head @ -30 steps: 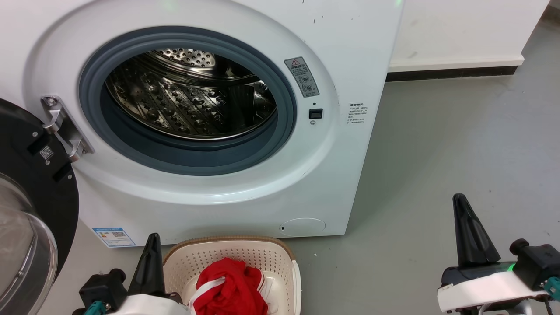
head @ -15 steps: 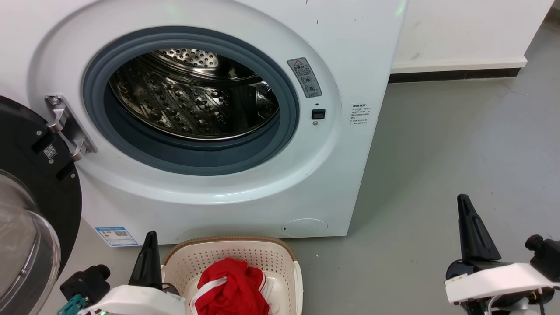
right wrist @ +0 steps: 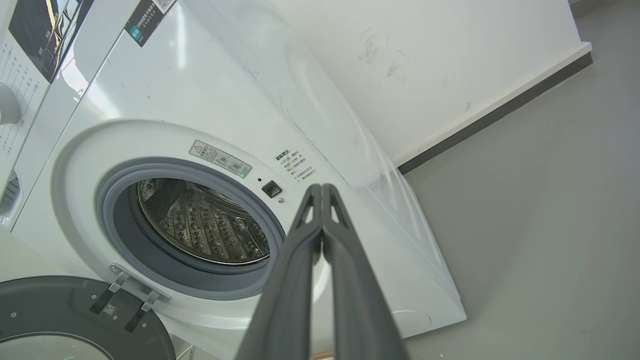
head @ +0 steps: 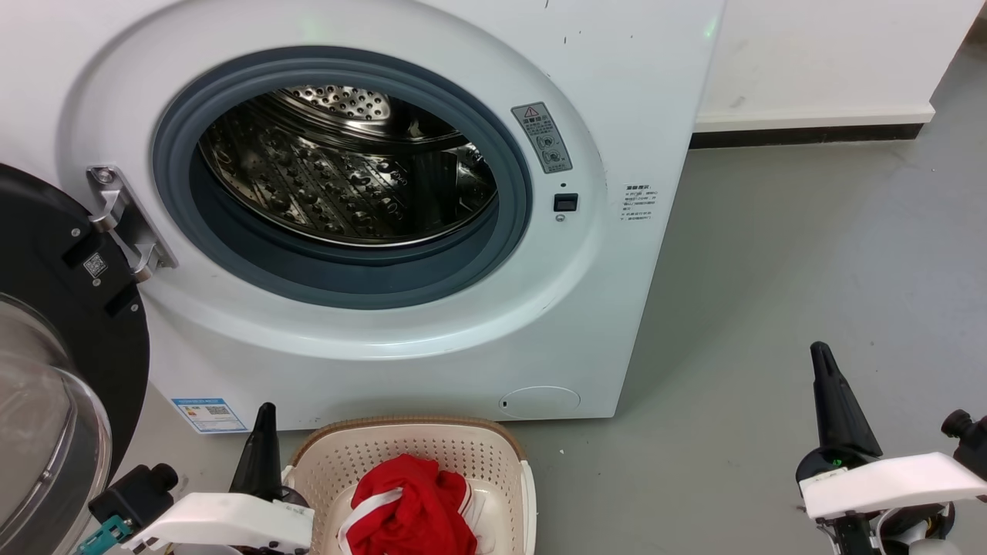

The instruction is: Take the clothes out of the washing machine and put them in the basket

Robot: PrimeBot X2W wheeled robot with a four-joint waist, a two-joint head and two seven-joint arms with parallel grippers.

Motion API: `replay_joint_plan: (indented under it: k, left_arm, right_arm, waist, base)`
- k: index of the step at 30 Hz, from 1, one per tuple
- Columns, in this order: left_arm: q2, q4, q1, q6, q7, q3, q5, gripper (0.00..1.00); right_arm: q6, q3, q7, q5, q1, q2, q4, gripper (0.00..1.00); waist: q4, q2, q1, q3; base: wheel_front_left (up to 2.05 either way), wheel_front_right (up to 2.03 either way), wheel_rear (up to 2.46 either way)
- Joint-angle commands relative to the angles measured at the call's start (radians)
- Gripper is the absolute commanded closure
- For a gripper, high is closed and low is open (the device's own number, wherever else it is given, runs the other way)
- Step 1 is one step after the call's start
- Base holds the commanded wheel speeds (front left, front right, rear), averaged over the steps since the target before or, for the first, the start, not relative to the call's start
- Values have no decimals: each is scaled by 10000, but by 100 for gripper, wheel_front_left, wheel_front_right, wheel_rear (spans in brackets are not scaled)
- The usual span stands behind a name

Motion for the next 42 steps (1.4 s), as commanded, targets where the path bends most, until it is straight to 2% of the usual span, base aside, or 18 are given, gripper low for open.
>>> replay_joint_plan:
  k: [1,42]
  left_arm:
    - [4,-62,-285,-68,78,67,-370,100]
    - [-2,548,-912,-384,1269,398,-5334,100]
  right_arm:
    - [0,-40,64,415,-250,-80,-14,100]
    - [-2,-389,1242,5693,-703,-94,970,100]
  waist:
    - [8,-1,-1,-3]
    - [235,-1,-1,-87]
  base:
    - [0,0,0]
    - [0,0,0]
